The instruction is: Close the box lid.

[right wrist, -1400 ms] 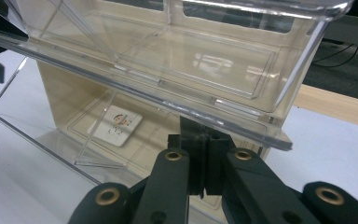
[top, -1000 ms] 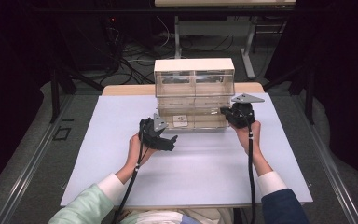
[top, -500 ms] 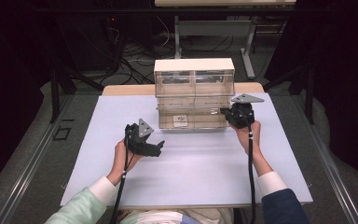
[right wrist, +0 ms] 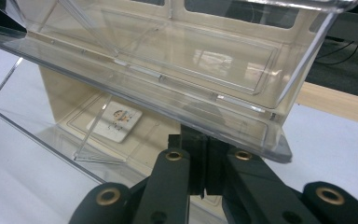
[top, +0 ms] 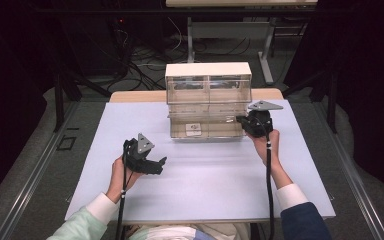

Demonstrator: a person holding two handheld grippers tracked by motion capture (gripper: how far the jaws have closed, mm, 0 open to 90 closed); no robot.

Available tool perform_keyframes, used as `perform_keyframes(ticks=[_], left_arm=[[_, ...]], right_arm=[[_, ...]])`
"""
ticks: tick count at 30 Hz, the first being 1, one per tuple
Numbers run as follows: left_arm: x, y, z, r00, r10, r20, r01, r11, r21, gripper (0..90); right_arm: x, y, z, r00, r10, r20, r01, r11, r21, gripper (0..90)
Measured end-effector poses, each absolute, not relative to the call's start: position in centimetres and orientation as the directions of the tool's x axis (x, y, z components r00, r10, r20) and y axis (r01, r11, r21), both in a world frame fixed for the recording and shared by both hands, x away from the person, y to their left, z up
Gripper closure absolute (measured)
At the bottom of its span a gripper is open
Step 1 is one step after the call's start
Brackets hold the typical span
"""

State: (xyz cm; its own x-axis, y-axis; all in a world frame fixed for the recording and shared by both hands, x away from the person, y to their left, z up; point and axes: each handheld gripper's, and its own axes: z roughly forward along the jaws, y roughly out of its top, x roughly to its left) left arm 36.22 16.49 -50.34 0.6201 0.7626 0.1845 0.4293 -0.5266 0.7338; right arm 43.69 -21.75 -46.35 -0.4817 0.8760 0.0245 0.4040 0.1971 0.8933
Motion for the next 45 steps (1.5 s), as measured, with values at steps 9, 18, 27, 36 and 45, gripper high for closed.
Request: perform_keyframes(ticks=[9, 18, 27, 36, 45], left_arm=[[35.7, 17.9, -50.7, 0.613, 0.77, 0.175, 0.455, -0.526, 0.718, 3.4], [35.0, 19.3, -51.1, 0.603, 0.779, 0.17, 0.476, -0.522, 0.708, 3.1], [34.4, 20.3, -51.1, 0.588, 0.79, 0.175, 0.478, -0.514, 0.712, 3.0], [34.1, 21.0, -51.3, 0.58, 0.796, 0.169, 0.495, -0.51, 0.703, 2.9], [33.6, 21.5, -51.4, 0.57, 0.805, 0.165, 0.501, -0.499, 0.707, 2.6]], right_arm=[[43.8, -21.8, -46.4, -0.486, 0.874, 0.028, 0.411, 0.2, 0.89, 90.0], [43.6, -21.8, -46.3, -0.489, 0.871, 0.046, 0.417, 0.187, 0.889, 90.0], [43.4, -21.8, -46.4, -0.494, 0.869, 0.037, 0.419, 0.2, 0.886, 90.0], [43.3, -21.7, -46.5, -0.497, 0.867, 0.032, 0.423, 0.21, 0.881, 90.0], [43.1, -21.5, -46.5, -0.502, 0.864, 0.032, 0.428, 0.215, 0.878, 90.0]])
